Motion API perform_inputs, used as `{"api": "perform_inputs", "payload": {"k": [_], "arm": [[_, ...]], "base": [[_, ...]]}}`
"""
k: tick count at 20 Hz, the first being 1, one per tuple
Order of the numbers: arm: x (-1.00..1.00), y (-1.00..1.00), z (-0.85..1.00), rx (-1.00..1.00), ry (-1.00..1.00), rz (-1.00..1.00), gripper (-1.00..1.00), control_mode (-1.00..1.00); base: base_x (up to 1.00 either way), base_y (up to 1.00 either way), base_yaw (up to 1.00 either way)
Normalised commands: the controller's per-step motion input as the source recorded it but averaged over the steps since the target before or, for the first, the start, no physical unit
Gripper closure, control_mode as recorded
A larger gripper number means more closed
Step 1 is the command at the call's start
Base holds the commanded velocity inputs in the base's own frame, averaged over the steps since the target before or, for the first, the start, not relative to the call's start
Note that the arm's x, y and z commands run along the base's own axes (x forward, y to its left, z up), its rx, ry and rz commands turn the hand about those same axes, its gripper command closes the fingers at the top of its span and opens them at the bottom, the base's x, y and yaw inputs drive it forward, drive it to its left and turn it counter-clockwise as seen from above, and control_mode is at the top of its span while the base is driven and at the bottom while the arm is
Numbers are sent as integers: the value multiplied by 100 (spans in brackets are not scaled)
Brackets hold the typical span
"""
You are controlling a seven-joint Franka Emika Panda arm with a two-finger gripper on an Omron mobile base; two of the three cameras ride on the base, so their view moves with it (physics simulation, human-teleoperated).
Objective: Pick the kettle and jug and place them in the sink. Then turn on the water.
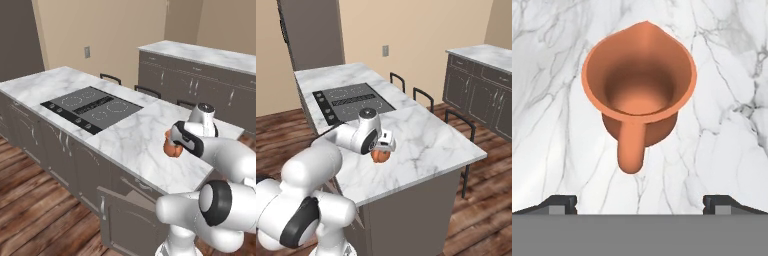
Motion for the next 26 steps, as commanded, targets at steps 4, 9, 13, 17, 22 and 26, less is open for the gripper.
{"api": "perform_inputs", "payload": {"k": [4, 9, 13, 17, 22, 26], "arm": [[11, 7, -11, 0, 0, 2, -100, -100], [10, 7, -1, 0, 0, 0, -100, -100], [21, 3, -12, 0, 0, 0, -100, -100], [17, 0, -16, 0, 0, 0, -100, -100], [14, 1, -18, 0, 0, 0, -100, -100], [14, 0, -16, 0, 0, 0, -100, -100]], "base": [[0, 0, 0], [0, 0, 0], [0, 0, 0], [0, 0, 0], [0, 0, 0], [0, 0, 0]]}}
